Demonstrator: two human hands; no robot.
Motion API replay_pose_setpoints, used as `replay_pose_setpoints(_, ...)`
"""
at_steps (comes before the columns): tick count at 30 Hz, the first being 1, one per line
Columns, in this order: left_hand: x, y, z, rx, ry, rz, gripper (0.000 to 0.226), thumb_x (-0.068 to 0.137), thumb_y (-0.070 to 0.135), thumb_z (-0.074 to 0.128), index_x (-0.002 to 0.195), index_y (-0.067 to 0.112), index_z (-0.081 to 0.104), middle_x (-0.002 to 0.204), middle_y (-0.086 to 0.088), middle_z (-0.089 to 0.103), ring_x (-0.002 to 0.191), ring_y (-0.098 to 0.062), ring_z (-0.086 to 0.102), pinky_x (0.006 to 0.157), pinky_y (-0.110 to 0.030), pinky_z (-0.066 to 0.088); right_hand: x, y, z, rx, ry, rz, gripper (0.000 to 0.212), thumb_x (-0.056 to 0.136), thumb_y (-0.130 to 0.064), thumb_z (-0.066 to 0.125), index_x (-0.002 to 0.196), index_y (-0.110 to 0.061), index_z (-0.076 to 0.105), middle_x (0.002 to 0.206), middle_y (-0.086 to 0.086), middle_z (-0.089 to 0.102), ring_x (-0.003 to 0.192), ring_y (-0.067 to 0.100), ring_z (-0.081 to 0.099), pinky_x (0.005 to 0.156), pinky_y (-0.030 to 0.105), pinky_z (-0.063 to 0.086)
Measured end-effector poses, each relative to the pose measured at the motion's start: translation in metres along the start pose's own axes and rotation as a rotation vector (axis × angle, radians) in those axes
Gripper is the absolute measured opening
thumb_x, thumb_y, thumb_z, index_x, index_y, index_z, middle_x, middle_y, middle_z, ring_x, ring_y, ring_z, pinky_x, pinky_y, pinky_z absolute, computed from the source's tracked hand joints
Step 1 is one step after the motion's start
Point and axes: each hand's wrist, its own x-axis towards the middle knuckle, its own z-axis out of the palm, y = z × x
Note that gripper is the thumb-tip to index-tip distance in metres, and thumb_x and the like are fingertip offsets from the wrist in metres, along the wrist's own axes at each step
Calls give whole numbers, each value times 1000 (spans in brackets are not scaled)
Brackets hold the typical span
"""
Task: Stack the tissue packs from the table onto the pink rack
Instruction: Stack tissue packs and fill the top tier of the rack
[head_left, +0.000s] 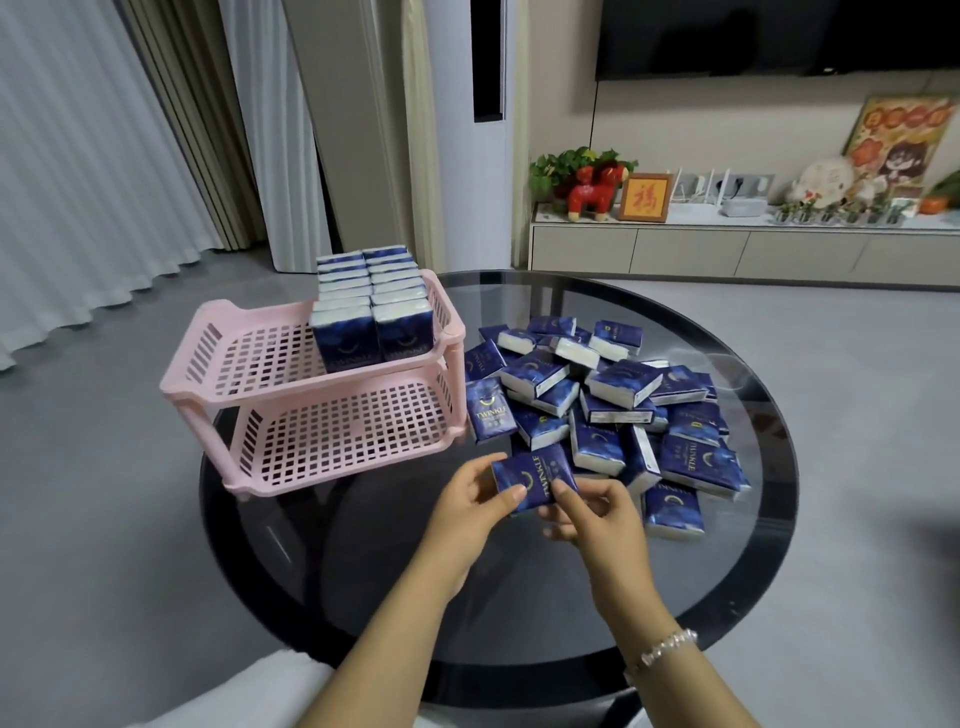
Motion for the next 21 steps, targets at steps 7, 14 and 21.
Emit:
replay_pose_setpoints(7, 0, 4, -5, -165, 132, 27, 37, 87, 6, 63, 122, 18, 54, 99, 3, 71, 81, -6, 63, 66, -20, 44, 5, -3, -9, -357, 88, -198, 14, 84, -22, 69, 89, -15, 57, 83, 3, 65, 73, 20, 65, 59, 18, 47)
replay_pose_setpoints(14, -1, 5, -3, -276, 168, 28, 28, 89, 13, 62, 117, 11, 60, 97, -1, 70, 79, -11, 62, 67, -26, 47, 33, -22, -19, -1225, 415, -535, 43, 82, -53, 60, 105, -17, 67, 103, 4, 65, 99, 27, 53, 79, 37, 37)
replay_pose_setpoints(21, -2, 4, -2, -289, 174, 4, 20, 89, 16, 63, 108, 9, 64, 90, -6, 69, 76, -14, 61, 66, -26, 48, 46, -22, -9, -1472, 309, -380, 57, 82, -72, 40, 117, -30, 58, 112, 2, 61, 113, 26, 36, 86, 38, 23)
